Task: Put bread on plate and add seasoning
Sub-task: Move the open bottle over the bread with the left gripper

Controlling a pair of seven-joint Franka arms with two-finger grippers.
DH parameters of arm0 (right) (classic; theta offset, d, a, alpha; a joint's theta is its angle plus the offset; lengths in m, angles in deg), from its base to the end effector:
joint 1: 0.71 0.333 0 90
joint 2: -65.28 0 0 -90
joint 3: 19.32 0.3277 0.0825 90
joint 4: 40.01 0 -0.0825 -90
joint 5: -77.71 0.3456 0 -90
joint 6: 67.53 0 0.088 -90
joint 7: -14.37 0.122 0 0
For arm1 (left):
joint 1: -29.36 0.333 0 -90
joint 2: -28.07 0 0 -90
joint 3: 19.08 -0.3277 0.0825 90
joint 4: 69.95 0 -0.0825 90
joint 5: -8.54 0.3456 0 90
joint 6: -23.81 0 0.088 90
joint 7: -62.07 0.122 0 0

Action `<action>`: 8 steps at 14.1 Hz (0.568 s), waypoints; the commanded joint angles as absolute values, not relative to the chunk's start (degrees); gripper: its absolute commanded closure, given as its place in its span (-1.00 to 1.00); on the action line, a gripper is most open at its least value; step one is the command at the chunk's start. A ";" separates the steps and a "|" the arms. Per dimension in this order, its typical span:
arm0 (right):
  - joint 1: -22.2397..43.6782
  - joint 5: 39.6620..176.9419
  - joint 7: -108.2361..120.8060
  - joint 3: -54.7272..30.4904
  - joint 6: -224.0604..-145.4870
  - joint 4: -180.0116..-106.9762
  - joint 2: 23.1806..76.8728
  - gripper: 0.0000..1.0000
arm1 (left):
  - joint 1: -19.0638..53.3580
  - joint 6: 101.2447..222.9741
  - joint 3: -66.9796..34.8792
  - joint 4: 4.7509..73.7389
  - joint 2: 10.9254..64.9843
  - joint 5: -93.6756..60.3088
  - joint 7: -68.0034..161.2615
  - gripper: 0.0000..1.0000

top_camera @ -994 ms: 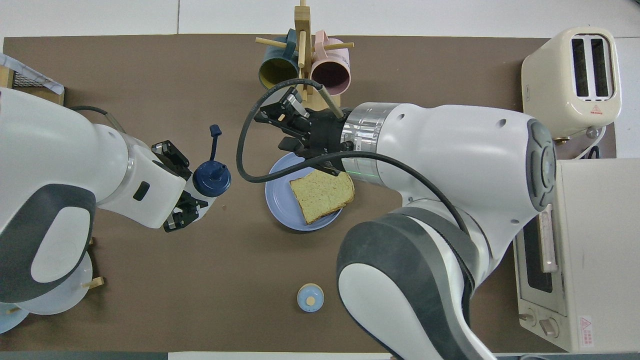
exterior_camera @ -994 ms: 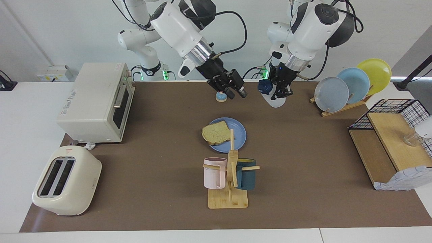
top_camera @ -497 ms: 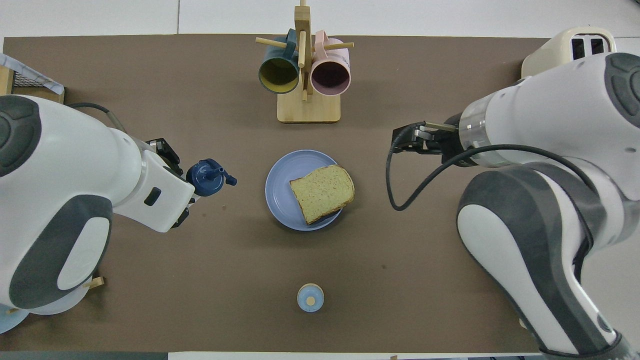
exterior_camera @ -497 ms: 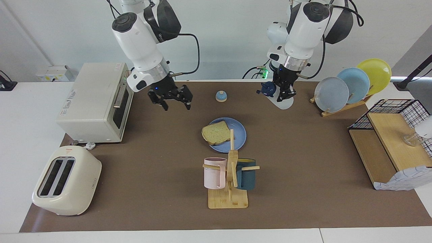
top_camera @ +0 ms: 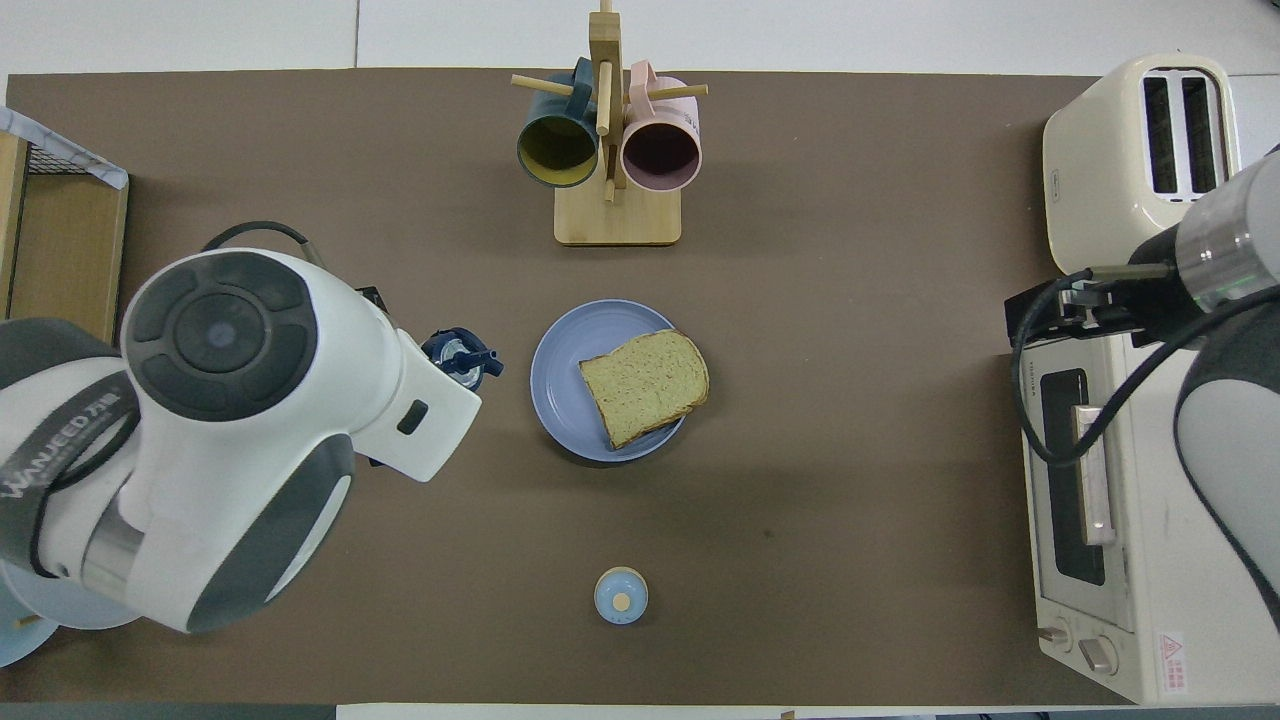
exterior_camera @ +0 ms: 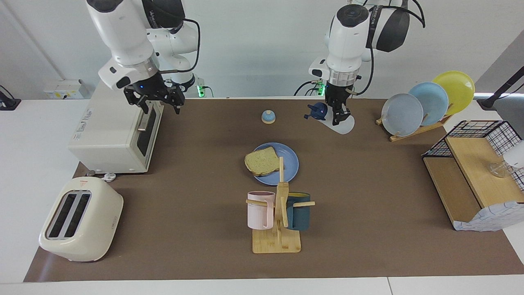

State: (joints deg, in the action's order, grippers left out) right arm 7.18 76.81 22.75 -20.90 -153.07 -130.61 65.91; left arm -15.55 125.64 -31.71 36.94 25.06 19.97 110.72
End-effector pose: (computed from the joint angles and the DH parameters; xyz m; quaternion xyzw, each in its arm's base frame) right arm 0.4999 0.0532 0.6158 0.9991 -0.0184 -0.0373 0.0126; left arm 0.4387 -0.2507 0.5378 -0.7427 0.6631 0.0311 0.0878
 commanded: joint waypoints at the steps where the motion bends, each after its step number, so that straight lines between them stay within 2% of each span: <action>1: 4.66 75.87 18.43 -19.76 -152.17 -128.60 63.26 -1.00 | -18.88 127.44 -32.17 37.01 27.79 24.78 105.86 1.00; 8: 2.55 76.13 17.10 -19.67 -152.96 -128.86 63.08 -1.00 | -26.35 127.97 -32.17 36.83 35.62 38.14 92.50 1.00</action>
